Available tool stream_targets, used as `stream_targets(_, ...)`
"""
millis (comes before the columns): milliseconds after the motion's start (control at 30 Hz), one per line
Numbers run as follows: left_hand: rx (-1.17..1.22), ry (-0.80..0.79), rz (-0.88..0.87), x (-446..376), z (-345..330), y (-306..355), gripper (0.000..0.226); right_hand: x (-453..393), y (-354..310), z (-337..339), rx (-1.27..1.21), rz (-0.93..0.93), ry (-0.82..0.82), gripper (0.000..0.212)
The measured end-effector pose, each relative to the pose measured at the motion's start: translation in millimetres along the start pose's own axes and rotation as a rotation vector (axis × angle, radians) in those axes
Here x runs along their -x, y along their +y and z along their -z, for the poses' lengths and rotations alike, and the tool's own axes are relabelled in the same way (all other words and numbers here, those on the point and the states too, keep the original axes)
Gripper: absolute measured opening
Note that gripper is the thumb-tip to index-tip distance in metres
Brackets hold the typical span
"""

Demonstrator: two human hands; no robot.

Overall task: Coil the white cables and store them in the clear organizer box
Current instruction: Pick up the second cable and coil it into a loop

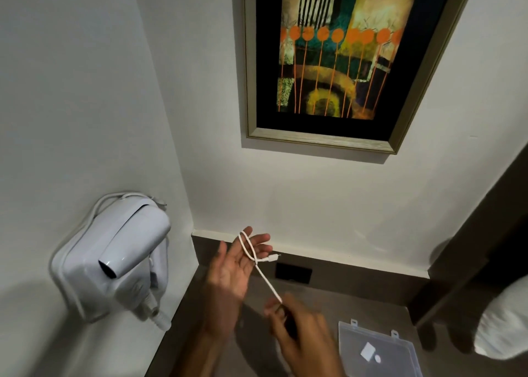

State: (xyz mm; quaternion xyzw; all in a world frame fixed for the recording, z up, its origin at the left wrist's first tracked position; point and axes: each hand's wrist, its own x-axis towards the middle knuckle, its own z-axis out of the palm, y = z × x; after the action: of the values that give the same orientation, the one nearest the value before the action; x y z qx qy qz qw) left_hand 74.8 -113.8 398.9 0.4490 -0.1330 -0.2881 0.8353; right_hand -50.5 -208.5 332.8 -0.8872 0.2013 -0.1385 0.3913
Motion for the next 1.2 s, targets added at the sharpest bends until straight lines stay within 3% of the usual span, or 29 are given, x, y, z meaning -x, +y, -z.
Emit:
stream_targets(133, -0.645, -0.105, -0.032, 6.8, 6.2, -16.5, 0.043, -6.6, -26.2, 40.4, 0.22, 0.232, 0.22, 0.01)
stream_targets(200, -0.769, -0.165, -0.026, 9.3, -1.6, -23.0, 0.043, -19.6, -31.8, 64.8, 0.274, 0.359, 0.293, 0.006)
stream_targets(233, -0.759, -0.238, -0.016, 14.1, -6.4, -21.4, 0.043, -27.8, -30.6, 75.1, 0.283, 0.381, 0.304, 0.005)
stream_targets(267, -0.71, -0.302, 0.027, 16.7, -10.0, -17.8, 0.056, -37.6, -27.4, 83.2, 0.285, 0.391, 0.314, 0.004)
stream_targets(333, -0.482, -0.373, 0.181, 12.7, -11.3, -12.2, 0.108, -59.4, -16.5, 90.3, 0.243, 0.348, 0.3, 0.013)
stream_targets(367, -0.368, -0.399, 0.221, 11.1, -11.8, -7.0, 0.121, -69.7, -9.5, 90.2, 0.165, 0.312, 0.258, 0.017)
stream_targets(500, -0.031, -0.394, 0.242, 11.3, 3.2, -4.1, 0.117, -79.6, 8.3, 66.8, -0.262, 0.217, 0.088, 0.026)
stream_targets(600, 0.116, -0.286, 0.197, 6.6, 9.0, 0.3, 0.105, -57.5, 12.0, 31.8, -0.301, 0.163, 0.024, 0.048)
stream_targets(667, 0.093, -0.205, 0.154, 7.9, 6.0, 4.6, 0.095, -38.3, 9.8, 10.2, -0.248, 0.072, -0.041, 0.031)
stream_targets(733, -0.077, -0.133, 0.076, 1.1, 4.4, 6.7, 0.094, -21.1, 5.2, 0.4, -0.169, -0.019, -0.069, 0.01)
stream_targets(800, -0.323, -0.111, -0.003, -8.0, -1.1, 9.9, 0.116, -10.9, 0.7, 3.4, -0.05, -0.019, -0.038, 0.013)
stream_targets(833, -0.379, -0.182, -0.006, -7.3, 0.9, 8.4, 0.115, -9.2, -4.3, 9.7, 0.012, 0.007, -0.022, 0.016)
stream_targets(867, -0.464, -0.232, -0.015, -6.5, 3.1, 3.7, 0.1, -9.8, -10.2, 17.5, 0.078, 0.037, -0.008, 0.019)
stream_targets(933, -0.653, -0.151, -0.025, -5.6, 0.3, -12.4, 0.056, -16.3, -19.4, 35.2, 0.202, 0.124, 0.048, 0.019)
stream_targets(967, -0.782, -0.082, -0.064, -2.3, -3.9, -17.7, 0.052, -21.2, -23.1, 45.6, 0.251, 0.182, 0.095, 0.016)
stream_targets(1100, -0.83, -0.155, -0.076, 11.9, -1.6, -25.7, 0.07, -47.1, -28.3, 89.0, 0.393, 0.372, 0.248, 0.009)
stream_targets(1200, -0.644, -0.25, 0.068, 5.0, 3.8, -15.9, 0.08, -72.3, -18.9, 106.7, 0.344, 0.43, 0.247, 0.012)
